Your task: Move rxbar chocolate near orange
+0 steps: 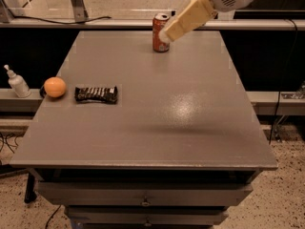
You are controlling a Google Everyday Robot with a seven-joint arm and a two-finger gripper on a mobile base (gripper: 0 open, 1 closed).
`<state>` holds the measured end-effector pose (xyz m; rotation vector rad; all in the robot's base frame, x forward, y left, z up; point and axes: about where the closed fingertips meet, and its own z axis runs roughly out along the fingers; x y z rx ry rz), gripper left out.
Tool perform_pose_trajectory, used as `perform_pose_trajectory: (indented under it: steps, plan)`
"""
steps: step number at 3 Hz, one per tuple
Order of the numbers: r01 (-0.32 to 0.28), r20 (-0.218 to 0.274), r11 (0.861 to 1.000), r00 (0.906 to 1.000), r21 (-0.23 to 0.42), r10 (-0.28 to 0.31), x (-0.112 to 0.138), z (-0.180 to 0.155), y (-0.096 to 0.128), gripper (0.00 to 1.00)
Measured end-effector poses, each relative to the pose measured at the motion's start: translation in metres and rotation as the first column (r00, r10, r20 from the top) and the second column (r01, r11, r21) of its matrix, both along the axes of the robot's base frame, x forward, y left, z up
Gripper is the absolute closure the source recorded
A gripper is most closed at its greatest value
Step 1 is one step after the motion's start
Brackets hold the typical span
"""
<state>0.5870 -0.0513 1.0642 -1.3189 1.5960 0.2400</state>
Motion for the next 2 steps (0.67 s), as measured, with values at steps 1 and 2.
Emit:
perform_pose_trajectory:
  steps: [1,2]
  plan:
    - [0.024,0.051,0.999,0.9984,-0.023,-0.023,0.016,0.019,-0.059,0.0]
    - [0.025,0.078,1.0,0.9966,-0.017,-0.023,0.016,0.034,-0.06,0.0]
